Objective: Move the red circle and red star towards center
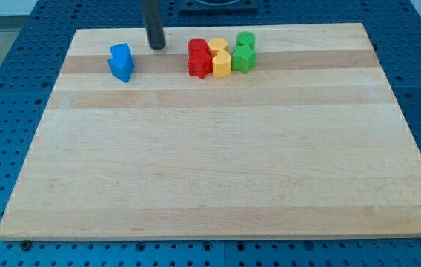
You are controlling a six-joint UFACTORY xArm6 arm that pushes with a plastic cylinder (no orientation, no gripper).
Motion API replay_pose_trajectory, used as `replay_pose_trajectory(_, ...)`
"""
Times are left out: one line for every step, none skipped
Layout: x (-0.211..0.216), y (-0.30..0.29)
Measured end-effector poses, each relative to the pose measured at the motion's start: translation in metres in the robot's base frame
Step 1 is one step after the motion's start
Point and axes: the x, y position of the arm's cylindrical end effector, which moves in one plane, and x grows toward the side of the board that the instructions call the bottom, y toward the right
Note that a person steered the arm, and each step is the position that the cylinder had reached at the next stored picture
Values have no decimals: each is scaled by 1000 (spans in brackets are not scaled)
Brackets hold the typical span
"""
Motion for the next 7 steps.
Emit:
replay_pose_trajectory(-3,31)
replay_pose_trajectory(-8,48)
replay_pose_trajectory(-8,65)
replay_pose_trajectory(-8,70)
replay_pose_trajectory(-1,70)
replay_pose_trajectory(7,70)
replay_pose_trajectory(12,70)
